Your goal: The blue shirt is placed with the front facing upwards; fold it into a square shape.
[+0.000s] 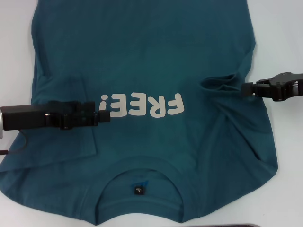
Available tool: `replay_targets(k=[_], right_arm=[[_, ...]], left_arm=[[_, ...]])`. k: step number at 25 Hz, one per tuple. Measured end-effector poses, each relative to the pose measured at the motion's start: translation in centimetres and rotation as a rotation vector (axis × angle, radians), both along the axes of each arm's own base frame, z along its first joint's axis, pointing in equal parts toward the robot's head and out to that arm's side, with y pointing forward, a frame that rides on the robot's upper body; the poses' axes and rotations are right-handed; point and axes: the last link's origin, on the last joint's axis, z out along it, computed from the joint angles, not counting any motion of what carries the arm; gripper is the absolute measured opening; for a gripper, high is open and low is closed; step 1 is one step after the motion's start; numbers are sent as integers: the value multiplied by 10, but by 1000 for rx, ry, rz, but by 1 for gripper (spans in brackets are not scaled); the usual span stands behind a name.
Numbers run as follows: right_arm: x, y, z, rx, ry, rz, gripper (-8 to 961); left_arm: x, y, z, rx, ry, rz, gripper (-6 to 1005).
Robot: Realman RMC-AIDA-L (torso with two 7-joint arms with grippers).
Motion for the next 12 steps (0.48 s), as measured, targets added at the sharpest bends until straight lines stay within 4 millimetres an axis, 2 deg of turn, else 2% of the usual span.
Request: replay_targets(k=[12], right_arm=[[-31, 7, -24, -92, 3, 95, 23]], left_arm=[[0, 1, 0, 5, 0, 4, 875]])
